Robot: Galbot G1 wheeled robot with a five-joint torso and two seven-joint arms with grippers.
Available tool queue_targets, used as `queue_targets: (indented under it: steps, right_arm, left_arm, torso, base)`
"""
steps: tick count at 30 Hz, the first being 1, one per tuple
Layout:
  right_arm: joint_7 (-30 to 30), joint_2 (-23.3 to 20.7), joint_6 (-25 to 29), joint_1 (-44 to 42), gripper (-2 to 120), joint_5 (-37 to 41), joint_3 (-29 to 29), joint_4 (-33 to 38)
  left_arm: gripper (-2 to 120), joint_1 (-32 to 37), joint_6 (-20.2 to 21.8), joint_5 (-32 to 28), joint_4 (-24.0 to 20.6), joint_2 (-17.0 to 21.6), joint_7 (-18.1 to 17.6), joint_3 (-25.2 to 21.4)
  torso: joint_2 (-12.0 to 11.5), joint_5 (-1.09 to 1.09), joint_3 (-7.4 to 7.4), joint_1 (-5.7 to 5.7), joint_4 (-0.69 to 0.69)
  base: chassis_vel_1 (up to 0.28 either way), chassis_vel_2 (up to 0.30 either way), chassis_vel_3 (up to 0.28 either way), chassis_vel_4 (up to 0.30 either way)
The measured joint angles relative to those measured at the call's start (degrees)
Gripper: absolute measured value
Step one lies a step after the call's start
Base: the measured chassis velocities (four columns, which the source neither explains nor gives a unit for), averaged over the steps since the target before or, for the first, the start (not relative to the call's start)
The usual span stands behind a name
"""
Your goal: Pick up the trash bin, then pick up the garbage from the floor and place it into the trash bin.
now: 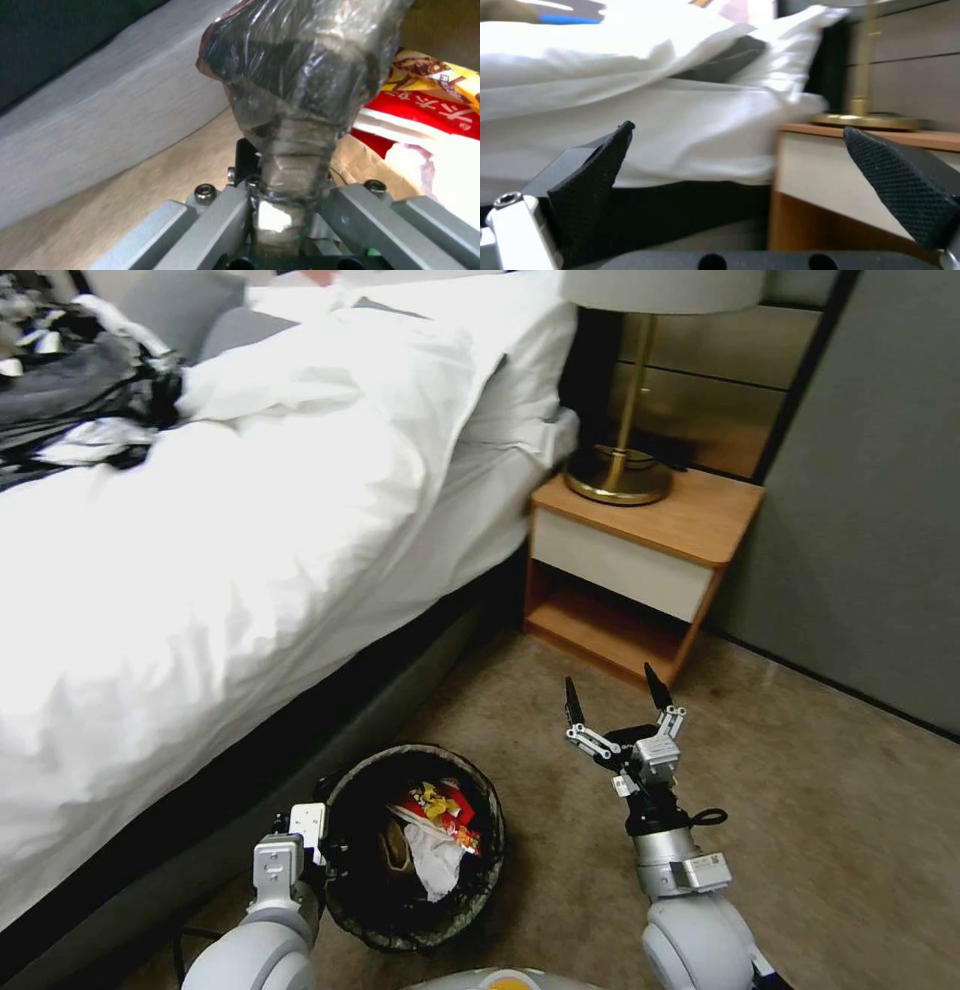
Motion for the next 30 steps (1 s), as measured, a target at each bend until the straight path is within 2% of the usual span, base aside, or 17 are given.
queue_targets:
  steps: [30]
  right_arm:
    - [-2.46,-0.07,1.85,0.02,100,-1.52,-1.31,-0.32]
  left_arm:
    - [0,1.81,1.61,-0.47,-1.57,0.13,0.07,0.05]
  torso:
    - [0.0,0.0,0.0,0.0,0.0]
  base:
    - [0.127,0.125,0.123,0.12]
